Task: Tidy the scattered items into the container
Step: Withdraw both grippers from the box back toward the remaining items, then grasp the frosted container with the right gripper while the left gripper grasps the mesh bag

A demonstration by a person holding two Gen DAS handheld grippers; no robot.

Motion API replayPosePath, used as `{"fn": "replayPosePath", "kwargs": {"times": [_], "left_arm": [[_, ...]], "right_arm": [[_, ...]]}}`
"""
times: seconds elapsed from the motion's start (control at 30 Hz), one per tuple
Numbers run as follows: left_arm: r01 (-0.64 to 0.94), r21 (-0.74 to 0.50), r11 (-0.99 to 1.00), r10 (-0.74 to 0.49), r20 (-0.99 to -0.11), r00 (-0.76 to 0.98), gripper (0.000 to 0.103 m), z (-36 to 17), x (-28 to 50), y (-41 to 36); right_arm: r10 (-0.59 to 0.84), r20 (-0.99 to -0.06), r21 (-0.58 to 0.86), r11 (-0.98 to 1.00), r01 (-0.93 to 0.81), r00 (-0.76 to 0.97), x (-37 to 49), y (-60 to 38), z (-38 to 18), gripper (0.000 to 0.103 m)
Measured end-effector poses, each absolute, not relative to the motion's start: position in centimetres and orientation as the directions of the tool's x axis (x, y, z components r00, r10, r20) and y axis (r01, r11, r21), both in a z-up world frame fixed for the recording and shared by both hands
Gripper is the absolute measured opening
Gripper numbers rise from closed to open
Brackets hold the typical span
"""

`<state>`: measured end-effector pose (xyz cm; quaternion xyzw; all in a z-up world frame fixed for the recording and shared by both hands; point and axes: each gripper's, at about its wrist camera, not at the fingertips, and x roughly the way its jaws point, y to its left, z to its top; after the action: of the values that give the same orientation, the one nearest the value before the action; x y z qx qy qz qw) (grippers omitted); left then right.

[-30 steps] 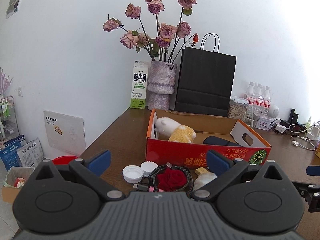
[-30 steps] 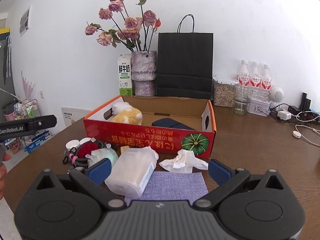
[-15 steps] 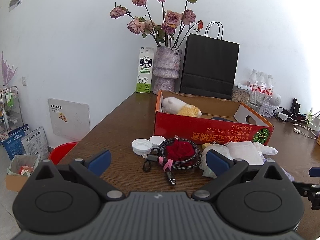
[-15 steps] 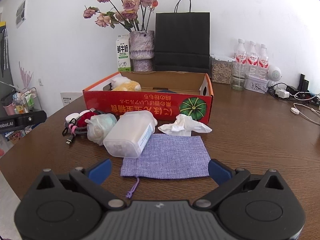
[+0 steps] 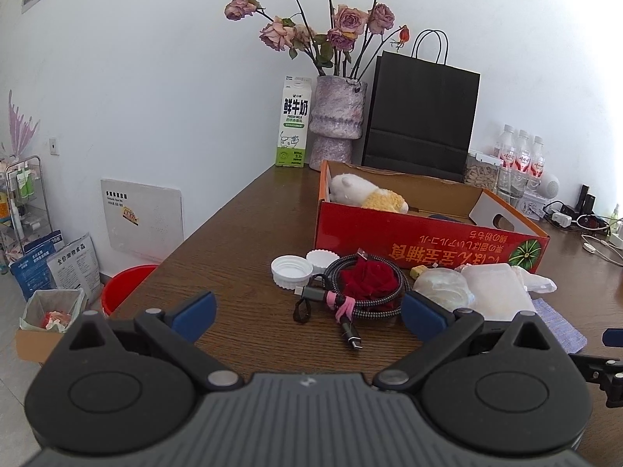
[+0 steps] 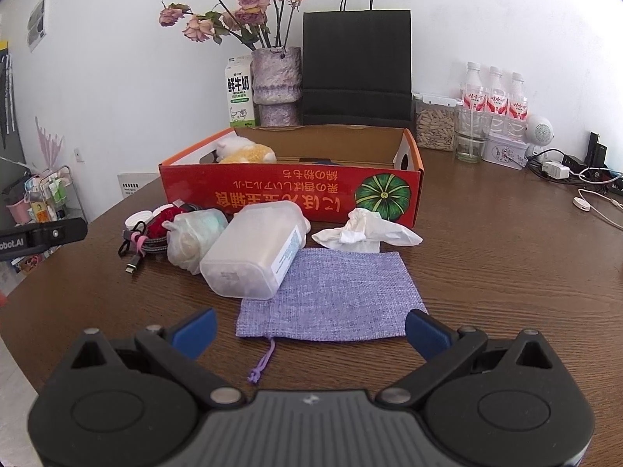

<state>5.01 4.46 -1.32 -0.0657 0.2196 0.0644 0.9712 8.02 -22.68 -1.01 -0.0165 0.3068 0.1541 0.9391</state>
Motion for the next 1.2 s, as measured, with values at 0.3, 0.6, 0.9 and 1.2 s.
{"fn": "replayPosePath", "kwargs": {"times": [0.3,0.6,0.9,1.2], "left_arm": [[-0.175,-0.106,0.979,0.110,-0.446,0.888,0.103,-1.8,5.7,5.3],[-0.197,-0.112,0.974,0.128,-0.445,0.886,0.103,-1.9,5.6,6.5],[-0.190,-0.122,0.974,0.113,-0.465,0.878,0.103,-2.5,6.2,6.4],[-0.160,-0.117,0.980,0.088,-0.467,0.880,0.103,-2.4,6.8,5.2]], "right_arm": [[0.294,-0.570,0.053,0.945,-0.323,0.767,10.3,-20.0,-0.7,0.103],[0.253,-0.585,-0.003,0.949,-0.314,0.771,15.0,-16.0,-1.0,0.103],[0.190,-0.618,-0.063,0.955,-0.289,0.763,16.1,-14.3,-2.3,0.095],[0.227,-0.621,-0.020,0.952,-0.305,0.750,15.8,-15.4,-2.5,0.064]]}}
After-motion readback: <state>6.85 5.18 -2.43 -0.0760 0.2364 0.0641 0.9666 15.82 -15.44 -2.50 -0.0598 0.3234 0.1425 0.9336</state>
